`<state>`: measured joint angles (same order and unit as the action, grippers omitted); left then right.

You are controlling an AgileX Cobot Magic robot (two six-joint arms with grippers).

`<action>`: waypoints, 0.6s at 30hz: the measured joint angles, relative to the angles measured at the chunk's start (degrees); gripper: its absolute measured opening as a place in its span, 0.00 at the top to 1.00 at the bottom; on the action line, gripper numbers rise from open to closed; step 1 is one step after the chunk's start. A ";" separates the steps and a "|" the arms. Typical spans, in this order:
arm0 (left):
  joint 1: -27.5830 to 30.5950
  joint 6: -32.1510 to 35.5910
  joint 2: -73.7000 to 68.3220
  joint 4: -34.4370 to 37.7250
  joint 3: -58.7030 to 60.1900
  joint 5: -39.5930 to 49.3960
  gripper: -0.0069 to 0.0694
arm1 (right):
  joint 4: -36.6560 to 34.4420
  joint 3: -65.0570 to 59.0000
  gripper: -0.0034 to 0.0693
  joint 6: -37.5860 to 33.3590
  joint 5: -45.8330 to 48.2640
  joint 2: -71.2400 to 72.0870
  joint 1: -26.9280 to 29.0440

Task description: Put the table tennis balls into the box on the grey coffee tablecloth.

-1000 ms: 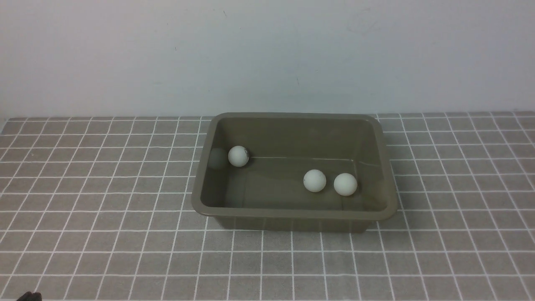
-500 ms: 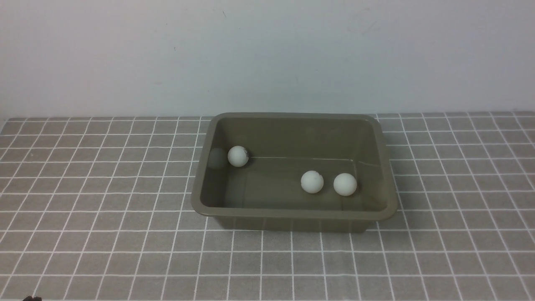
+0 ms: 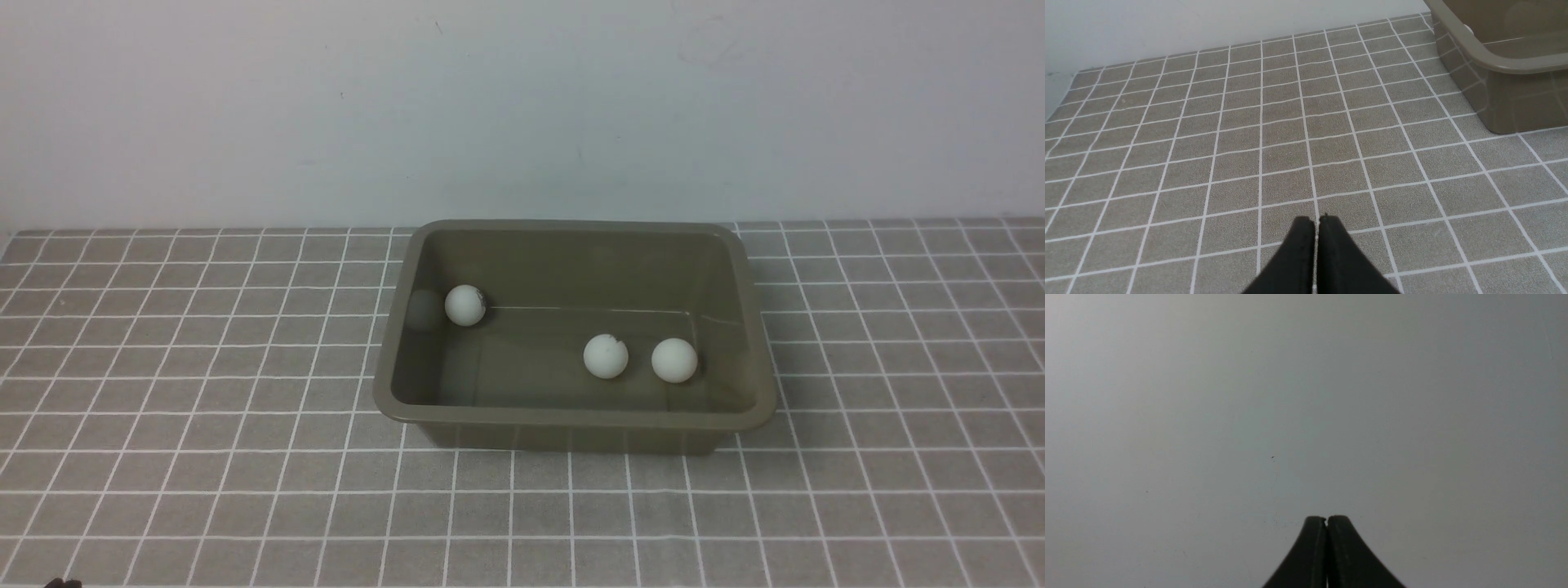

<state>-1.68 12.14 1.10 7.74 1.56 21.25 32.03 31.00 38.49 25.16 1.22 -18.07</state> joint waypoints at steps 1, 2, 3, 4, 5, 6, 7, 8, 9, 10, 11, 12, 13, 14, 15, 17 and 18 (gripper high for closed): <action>0.00 0.00 0.00 0.00 0.00 0.00 0.92 | -0.80 0.00 0.97 -0.12 0.00 0.00 0.00; 0.00 0.00 0.00 0.00 0.00 0.00 0.92 | -2.46 0.00 0.97 -0.80 -0.13 0.00 0.00; 0.00 0.00 0.00 0.00 0.00 0.00 0.92 | -4.56 -0.05 0.97 -2.10 -0.39 0.00 0.00; 0.00 0.00 0.00 0.00 0.00 0.00 0.92 | -7.26 -0.42 0.97 -4.27 -0.81 0.00 0.00; 0.00 0.00 0.00 0.00 0.00 0.00 0.92 | -11.17 -0.96 0.97 -8.16 -1.50 0.00 0.00; 0.00 0.00 0.00 0.00 0.00 0.00 0.92 | -15.36 -1.74 0.97 -12.99 -2.28 0.00 0.00; 0.00 0.00 0.00 0.00 0.00 0.00 0.92 | -19.68 -2.68 0.97 -18.14 -3.09 0.00 0.00; 0.00 0.00 0.00 0.00 0.00 0.00 0.92 | -23.06 -3.45 0.97 -22.08 -3.60 0.00 0.00; 0.00 0.00 0.00 0.00 0.00 0.00 0.92 | -27.07 -4.15 0.97 -26.49 -3.97 0.00 0.00; 0.00 0.00 0.00 0.00 0.00 0.00 0.92 | -30.71 -4.91 0.97 -30.22 -4.28 0.00 0.00; 0.00 0.00 0.00 0.00 0.00 0.00 0.92 | -33.22 -5.56 0.97 -32.69 -4.58 0.00 0.00; 0.00 0.00 0.00 0.00 0.00 0.00 0.92 | -35.78 -6.16 0.97 -35.29 -4.75 0.00 0.00; 0.00 0.00 0.00 0.00 0.00 0.00 0.92 | -37.63 -6.78 0.97 -37.36 -5.00 0.00 0.00; 0.00 0.00 0.00 0.00 0.00 0.00 0.92 | -38.79 -7.49 0.97 -38.99 -5.13 0.00 0.00; 0.00 0.00 0.00 0.00 0.00 0.00 0.92 | -39.29 -8.16 0.97 -40.04 -5.27 0.00 0.00; 0.00 0.00 0.00 0.00 0.00 0.04 0.92 | -39.42 -10.75 0.97 -42.28 -5.53 0.00 0.19; 0.00 0.00 0.00 0.00 0.00 0.04 0.92 | -39.17 -11.86 0.97 -42.56 -5.58 0.00 0.64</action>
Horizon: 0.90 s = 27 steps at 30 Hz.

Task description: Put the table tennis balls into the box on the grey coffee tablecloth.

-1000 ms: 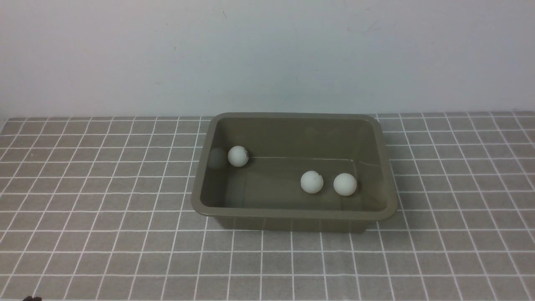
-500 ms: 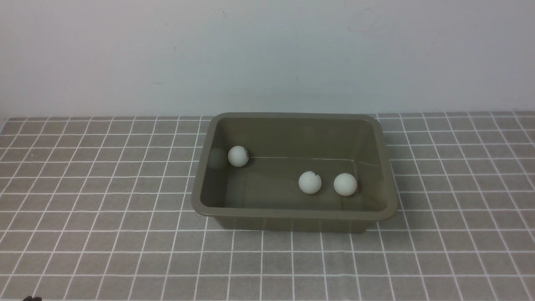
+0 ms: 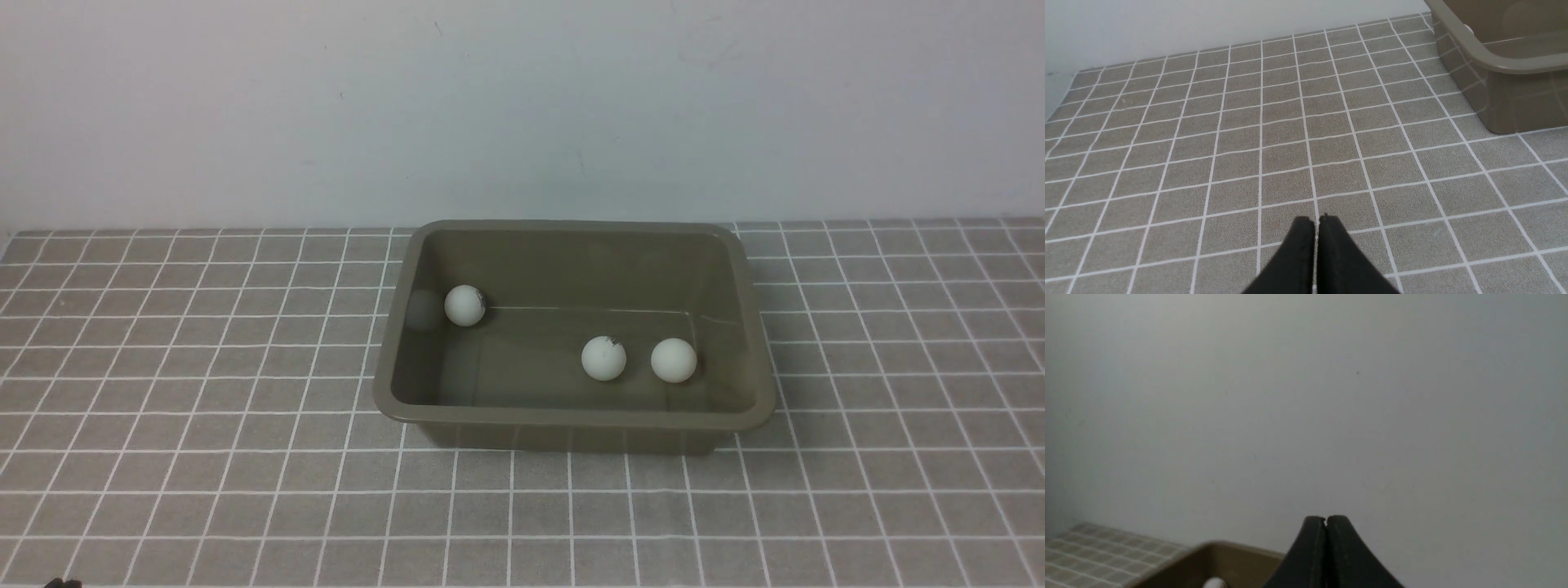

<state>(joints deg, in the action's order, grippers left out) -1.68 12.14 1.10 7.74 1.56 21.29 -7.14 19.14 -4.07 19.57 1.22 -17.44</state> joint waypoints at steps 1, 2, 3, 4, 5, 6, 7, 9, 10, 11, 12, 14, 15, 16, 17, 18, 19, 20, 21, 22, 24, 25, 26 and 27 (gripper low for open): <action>0.00 0.00 0.00 0.00 0.00 0.00 0.92 | 0.85 -1.95 0.97 -0.52 0.18 0.00 1.33; 0.00 0.00 0.00 0.00 0.00 0.00 0.92 | 1.64 -3.73 0.97 -0.68 0.65 0.00 3.27; 0.00 0.00 0.00 0.00 0.00 0.00 0.92 | 2.22 -4.87 0.97 -0.73 0.86 0.00 5.06; 0.00 0.00 0.00 0.00 0.00 0.00 0.92 | 3.06 -6.91 0.97 -0.79 1.27 0.00 6.89; 0.00 0.00 0.00 0.00 0.00 0.00 0.92 | 3.88 -9.02 0.97 -0.85 1.74 -0.05 9.13; 0.00 0.00 0.00 0.00 0.00 0.00 0.92 | 4.57 -11.18 0.97 -0.90 2.10 -0.05 11.22; 0.00 0.00 0.00 0.00 0.00 0.00 0.92 | 5.30 -13.73 0.97 -0.90 2.46 -0.11 13.70; 0.00 0.00 0.00 0.00 0.00 0.00 0.92 | 5.83 -16.98 0.97 -0.90 2.60 -0.11 15.83; 0.00 0.00 0.00 0.00 0.00 0.00 0.92 | 6.01 -19.27 0.97 -0.90 2.94 -0.11 17.09; 0.00 0.00 0.00 0.00 0.00 0.05 0.92 | 6.21 -20.11 0.97 -0.90 3.49 -0.16 17.68; 0.00 0.00 0.00 0.00 0.00 0.03 0.92 | 6.20 -20.11 0.97 -0.90 3.22 -0.23 17.78; 0.00 0.00 0.00 -0.06 0.00 0.07 0.92 | 6.41 -20.16 0.97 -0.90 2.82 -0.23 18.38; 0.00 0.00 0.00 -0.06 0.00 0.07 0.92 | 6.58 -20.22 0.97 -0.90 2.82 -0.23 18.50; 0.00 0.00 0.00 -0.13 0.00 0.12 0.92 | 6.63 -20.22 0.97 -0.90 2.82 -0.23 18.58; 0.00 0.00 0.00 -0.13 0.00 0.10 0.92 | 6.63 -20.22 0.97 -0.90 2.77 -0.23 18.58; 0.00 0.00 0.00 -0.13 0.00 0.10 0.92 | 6.63 -20.22 0.97 -0.90 2.77 -0.23 18.58; 0.00 0.00 0.00 -0.13 0.00 0.10 0.92 | 6.63 -20.22 0.97 -0.90 2.77 -0.23 18.58; 0.00 0.00 0.00 -0.13 0.00 0.10 0.92 | 6.63 -20.22 0.97 -0.90 2.77 -0.23 18.58; 0.00 0.00 0.00 -0.13 0.00 0.10 0.92 | 6.63 -20.22 0.97 -0.90 2.77 -0.23 18.58; 0.00 0.00 0.00 -0.13 0.00 0.10 0.92 | 6.63 -20.22 0.97 -0.90 2.77 -0.23 18.58; 0.00 0.00 0.00 -0.13 0.00 0.10 0.92 | 6.63 -20.22 0.97 -0.90 2.77 -0.23 18.58; 0.00 0.00 0.00 -0.13 0.00 0.13 0.92 | 6.63 -20.22 0.97 -0.90 2.77 -0.23 18.58; 0.00 0.00 0.00 -0.13 0.00 0.13 0.92 | 6.63 -20.22 0.97 -0.90 2.77 -0.23 18.58; 0.00 0.00 0.00 -0.13 0.00 0.13 0.92 | 6.63 -20.22 0.97 -0.90 2.77 -0.23 18.58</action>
<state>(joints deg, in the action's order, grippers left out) -1.68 12.14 1.10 7.62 1.56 21.42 -0.51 -1.08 -4.97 22.34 0.99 1.14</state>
